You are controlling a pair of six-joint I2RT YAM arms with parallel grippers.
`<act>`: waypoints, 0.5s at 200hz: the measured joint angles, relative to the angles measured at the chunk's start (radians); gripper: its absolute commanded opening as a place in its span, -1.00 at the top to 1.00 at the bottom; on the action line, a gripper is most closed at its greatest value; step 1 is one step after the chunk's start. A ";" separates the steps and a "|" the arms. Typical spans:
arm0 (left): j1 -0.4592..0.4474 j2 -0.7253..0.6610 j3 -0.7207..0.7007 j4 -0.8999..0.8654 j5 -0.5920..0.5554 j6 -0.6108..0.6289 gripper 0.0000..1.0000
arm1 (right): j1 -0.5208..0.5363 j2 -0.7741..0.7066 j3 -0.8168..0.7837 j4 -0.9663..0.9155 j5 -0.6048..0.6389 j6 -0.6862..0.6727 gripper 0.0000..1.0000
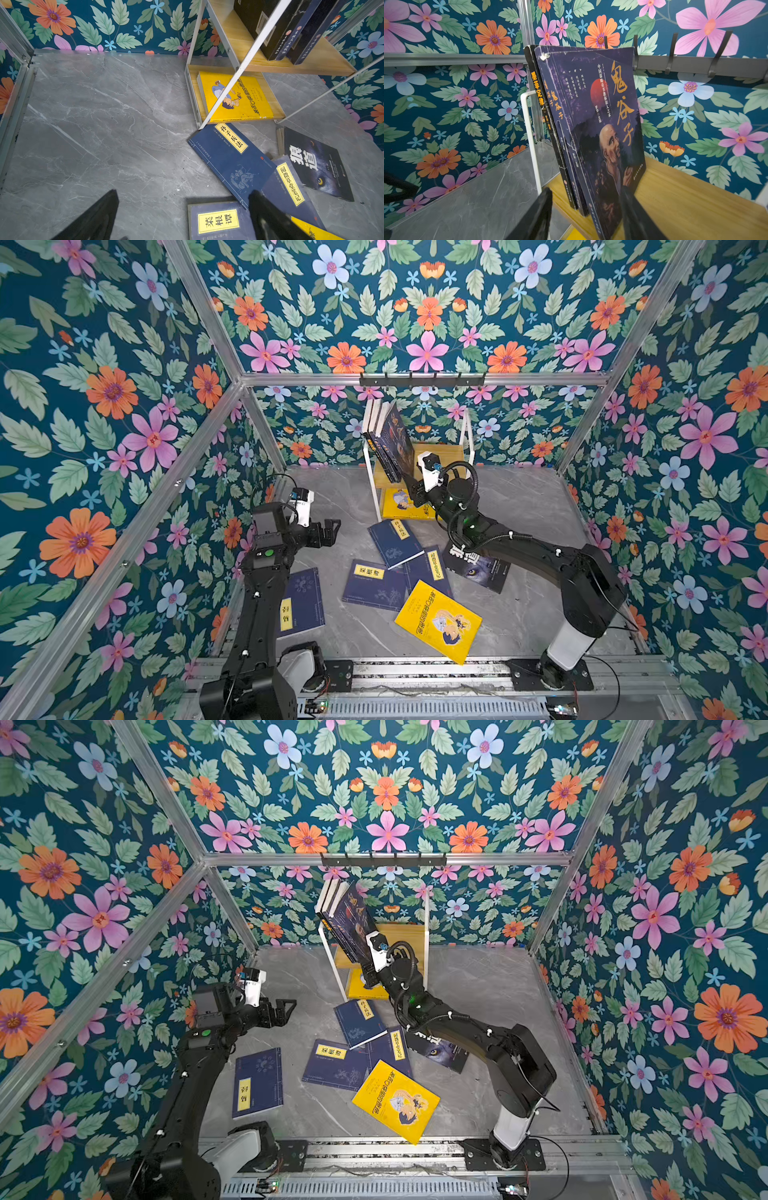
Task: Stacking books/files
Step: Place the book on the bookshelf, then move the book to the bookshelf.
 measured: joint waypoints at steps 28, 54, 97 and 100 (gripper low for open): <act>0.006 0.001 0.002 0.001 0.001 -0.015 -0.99 | -0.015 0.009 0.047 -0.085 0.031 -0.024 0.36; 0.012 0.000 0.002 -0.001 0.000 -0.018 -0.99 | -0.039 0.055 0.121 -0.187 0.053 -0.053 0.60; 0.014 -0.005 0.006 -0.005 0.000 -0.018 -0.99 | -0.103 0.145 0.243 -0.353 0.056 -0.047 0.73; 0.014 -0.005 0.006 -0.005 0.000 -0.018 -0.99 | -0.107 0.156 0.255 -0.365 0.055 -0.044 0.73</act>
